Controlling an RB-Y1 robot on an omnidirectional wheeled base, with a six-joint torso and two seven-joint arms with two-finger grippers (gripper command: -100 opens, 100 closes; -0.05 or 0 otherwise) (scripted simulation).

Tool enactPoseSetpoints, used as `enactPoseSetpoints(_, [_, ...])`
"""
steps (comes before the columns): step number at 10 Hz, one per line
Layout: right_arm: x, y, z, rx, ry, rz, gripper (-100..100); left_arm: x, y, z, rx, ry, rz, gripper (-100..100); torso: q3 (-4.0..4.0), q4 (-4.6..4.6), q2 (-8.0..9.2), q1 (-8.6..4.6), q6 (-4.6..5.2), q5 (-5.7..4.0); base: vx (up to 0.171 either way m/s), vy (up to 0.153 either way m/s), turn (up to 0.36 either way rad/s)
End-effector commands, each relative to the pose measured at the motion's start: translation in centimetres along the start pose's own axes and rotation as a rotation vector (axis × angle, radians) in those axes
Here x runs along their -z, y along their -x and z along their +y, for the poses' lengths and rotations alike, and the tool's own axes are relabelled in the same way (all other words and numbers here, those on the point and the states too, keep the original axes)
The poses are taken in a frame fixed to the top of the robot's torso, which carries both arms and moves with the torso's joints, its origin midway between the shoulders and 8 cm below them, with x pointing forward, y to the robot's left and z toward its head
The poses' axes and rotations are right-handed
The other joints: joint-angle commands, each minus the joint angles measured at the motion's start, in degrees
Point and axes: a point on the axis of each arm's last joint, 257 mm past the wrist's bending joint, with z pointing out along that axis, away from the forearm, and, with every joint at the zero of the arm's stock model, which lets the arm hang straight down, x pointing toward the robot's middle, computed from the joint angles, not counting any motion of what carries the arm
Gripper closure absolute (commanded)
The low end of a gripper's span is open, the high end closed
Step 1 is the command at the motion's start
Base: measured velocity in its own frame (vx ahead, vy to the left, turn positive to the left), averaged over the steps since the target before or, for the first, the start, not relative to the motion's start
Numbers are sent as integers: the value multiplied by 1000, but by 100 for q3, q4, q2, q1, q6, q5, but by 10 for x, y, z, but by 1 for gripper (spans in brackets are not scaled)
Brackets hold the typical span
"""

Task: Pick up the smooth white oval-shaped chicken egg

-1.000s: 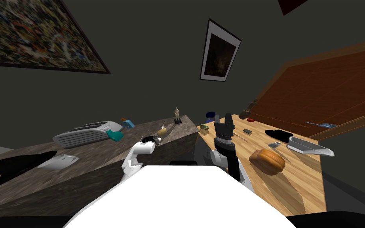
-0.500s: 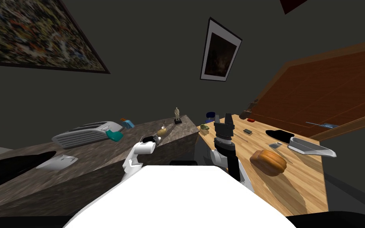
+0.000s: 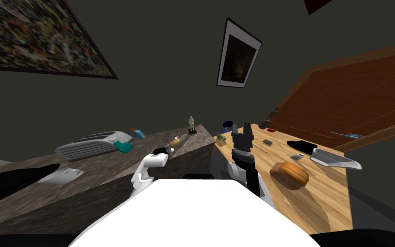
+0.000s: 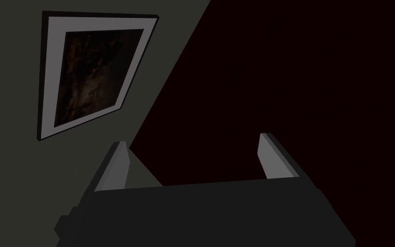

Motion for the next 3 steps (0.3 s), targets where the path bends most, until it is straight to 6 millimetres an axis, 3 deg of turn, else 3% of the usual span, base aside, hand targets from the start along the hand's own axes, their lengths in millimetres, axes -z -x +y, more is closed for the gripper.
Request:
enactPoseSetpoints(1, [0,0,0,0,0,0,0,7,1,0,2,3,-2,100,0,0,0,0,0,0,-23,-3,-8])
enactPoseSetpoints(2, [0,0,0,0,0,0,0,5,0,0,1,1,-1,100,1,1,2,1,-1,0,-10,0,0])
enactPoseSetpoints(3, [0,0,0,0,0,0,0,5,1,0,1,3,-2,0,-1,0,-2,3,0,1,0,0,0])
